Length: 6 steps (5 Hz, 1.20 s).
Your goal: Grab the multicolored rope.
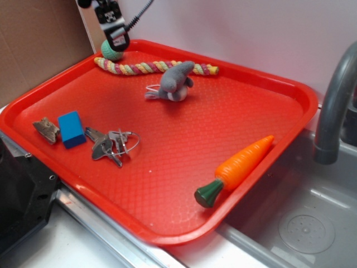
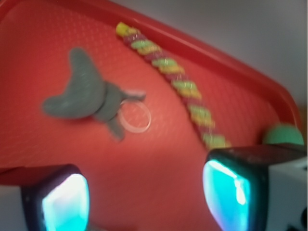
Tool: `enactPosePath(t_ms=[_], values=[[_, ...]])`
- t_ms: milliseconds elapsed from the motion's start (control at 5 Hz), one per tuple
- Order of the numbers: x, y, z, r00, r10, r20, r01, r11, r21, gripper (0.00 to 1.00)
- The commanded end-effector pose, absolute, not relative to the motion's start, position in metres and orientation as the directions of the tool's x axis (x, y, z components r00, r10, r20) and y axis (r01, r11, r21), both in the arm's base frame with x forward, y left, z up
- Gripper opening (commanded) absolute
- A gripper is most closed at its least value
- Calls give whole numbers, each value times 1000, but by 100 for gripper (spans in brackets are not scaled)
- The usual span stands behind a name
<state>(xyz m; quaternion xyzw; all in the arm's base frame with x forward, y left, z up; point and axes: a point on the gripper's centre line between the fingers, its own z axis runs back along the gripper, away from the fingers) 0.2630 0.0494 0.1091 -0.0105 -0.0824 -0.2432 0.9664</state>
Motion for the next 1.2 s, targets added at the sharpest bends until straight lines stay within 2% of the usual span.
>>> enactPosePath(t_ms=[0, 400, 600, 1000], values=[[313, 66, 73, 801, -531, 278, 545, 838, 29, 100], [324, 75, 26, 806, -564, 179, 565, 823, 53, 100], [319, 69, 21, 811, -560, 170, 555, 828, 76, 0], [311, 61, 26, 798, -580, 162, 572, 814, 97, 0]])
